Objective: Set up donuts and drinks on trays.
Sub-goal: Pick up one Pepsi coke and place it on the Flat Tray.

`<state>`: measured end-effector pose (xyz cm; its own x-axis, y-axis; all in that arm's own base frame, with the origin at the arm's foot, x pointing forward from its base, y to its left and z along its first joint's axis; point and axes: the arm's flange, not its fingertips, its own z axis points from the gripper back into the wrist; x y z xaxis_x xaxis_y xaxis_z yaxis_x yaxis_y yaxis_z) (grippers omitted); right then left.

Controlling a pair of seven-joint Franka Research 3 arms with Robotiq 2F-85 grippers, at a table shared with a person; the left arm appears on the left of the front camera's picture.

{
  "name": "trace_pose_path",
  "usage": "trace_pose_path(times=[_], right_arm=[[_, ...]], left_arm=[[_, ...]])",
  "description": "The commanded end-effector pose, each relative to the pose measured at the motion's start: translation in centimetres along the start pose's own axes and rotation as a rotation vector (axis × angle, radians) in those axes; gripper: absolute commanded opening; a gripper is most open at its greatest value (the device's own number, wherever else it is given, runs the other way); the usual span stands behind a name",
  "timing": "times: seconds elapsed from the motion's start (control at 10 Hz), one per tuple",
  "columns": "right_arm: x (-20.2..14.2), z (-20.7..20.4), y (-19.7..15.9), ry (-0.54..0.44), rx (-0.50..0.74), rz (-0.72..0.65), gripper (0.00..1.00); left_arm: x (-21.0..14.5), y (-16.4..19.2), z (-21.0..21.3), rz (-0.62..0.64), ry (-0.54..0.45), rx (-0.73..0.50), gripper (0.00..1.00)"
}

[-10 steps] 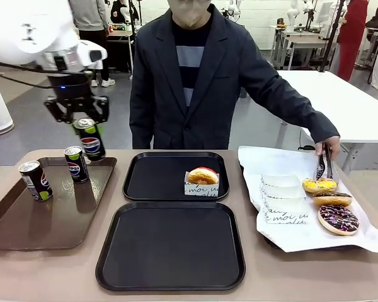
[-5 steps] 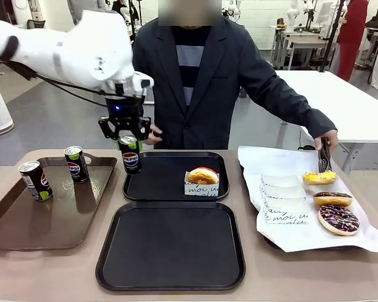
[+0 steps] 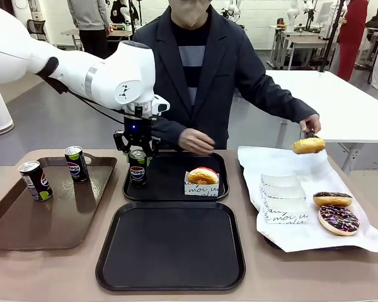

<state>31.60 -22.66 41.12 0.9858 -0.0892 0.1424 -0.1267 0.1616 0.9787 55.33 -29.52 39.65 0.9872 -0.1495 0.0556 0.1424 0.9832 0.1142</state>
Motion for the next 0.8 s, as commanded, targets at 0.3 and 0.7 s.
trace_pose_path(times=[0.3, 0.7], right_arm=[[0.0, 0.1, 0.0, -0.002, 0.006, 0.005, 1.00], [0.0, 0.1, 0.0, -0.002, 0.006, 0.005, 1.00]], left_arm=[[0.4, 1.2, -0.6, -0.019, 0.029, 0.010, 0.64], [-0.8, 1.3, 0.7, -0.060, 0.023, -0.055, 1.00]])
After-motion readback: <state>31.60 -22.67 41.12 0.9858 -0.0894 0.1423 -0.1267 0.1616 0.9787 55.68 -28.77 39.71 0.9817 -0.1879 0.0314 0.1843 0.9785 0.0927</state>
